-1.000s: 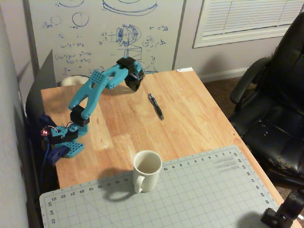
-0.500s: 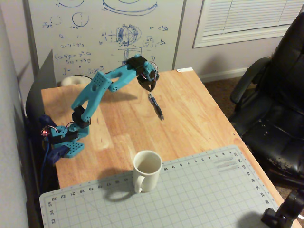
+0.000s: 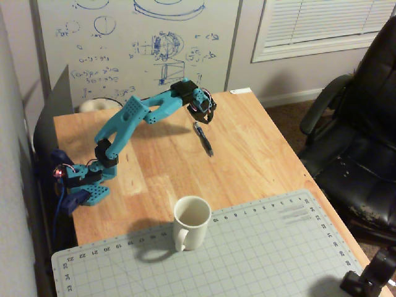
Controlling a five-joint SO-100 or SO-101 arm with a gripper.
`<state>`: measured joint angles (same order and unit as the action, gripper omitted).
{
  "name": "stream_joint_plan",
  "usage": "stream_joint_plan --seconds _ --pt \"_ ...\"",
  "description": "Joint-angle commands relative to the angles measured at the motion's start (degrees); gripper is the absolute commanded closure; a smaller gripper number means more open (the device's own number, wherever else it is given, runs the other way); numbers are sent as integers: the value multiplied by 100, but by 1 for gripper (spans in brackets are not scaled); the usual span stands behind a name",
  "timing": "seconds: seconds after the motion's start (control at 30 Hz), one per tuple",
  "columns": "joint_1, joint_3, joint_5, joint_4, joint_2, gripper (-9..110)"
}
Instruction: Touch the pen.
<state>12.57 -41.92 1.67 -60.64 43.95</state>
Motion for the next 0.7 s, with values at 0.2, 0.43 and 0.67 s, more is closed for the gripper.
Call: stream_joint_plan --seconds 0.2,0.43,0.67 --pt "-88 580 26 624 -290 101" --pt "-70 492 26 624 -308 101" --pt "0 589 -53 26 -149 101"
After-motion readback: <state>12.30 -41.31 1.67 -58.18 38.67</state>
